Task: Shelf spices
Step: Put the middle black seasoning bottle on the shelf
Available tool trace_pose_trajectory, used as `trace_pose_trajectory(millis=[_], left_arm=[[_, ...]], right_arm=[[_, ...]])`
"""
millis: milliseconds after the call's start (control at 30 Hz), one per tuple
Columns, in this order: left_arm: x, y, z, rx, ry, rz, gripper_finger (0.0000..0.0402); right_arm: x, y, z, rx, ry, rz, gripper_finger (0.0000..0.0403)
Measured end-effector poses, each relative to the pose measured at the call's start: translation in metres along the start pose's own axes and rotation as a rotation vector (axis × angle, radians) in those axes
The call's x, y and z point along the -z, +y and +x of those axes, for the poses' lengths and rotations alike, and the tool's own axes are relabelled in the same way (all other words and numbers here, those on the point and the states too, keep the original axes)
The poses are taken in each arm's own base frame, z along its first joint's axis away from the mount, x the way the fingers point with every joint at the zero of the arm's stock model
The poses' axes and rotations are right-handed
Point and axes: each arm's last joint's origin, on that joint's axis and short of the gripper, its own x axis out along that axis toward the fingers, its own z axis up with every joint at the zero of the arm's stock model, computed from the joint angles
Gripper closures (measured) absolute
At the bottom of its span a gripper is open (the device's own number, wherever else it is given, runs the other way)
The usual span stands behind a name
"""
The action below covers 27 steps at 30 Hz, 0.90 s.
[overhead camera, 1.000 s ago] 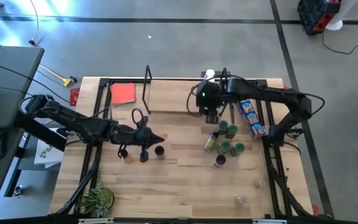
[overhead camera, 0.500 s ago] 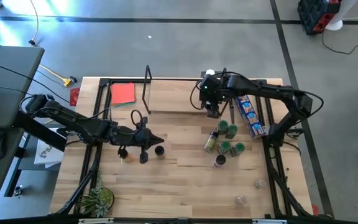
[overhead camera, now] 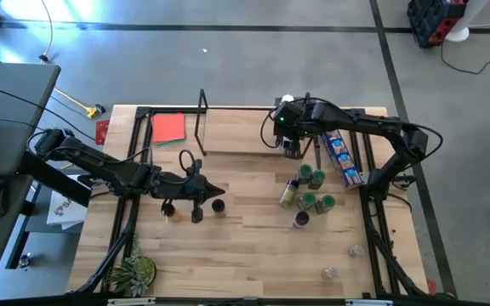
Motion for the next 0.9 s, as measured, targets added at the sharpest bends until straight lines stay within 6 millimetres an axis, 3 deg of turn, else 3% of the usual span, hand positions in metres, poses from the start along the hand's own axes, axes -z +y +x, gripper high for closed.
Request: trace_pose_trajectory(millis=[367,500,633,767,900], left_arm=[[-0.001,0.0,0.0,0.002,-0.013,-0.005,0.0402],[0.0,0.0,0.0,0.001,0.002,0.0,0.0402],[0.006,0.001,0.0,0.001,0.065,0.025,0.0401],[0.013,-0.001,-0.001,0.113,0.16,0.015,0.0402],[0.027,-0.005,0.0,0.252,0.26,-0.011,0.0395]], right_arm=[[-0.016,-0.011,-0.035,0.055,-0.047,0.026,0.0154],[-0.026,-0.001,-0.05,0.059,-0.1,0.013,0.0153],[-0.04,0.032,-0.059,-0.033,-0.22,-0.012,0.0153],[-0.052,0.093,-0.056,-0.135,-0.389,-0.08,0.0153],[-0.051,0.148,-0.055,-0.108,-0.499,-0.11,0.0153]])
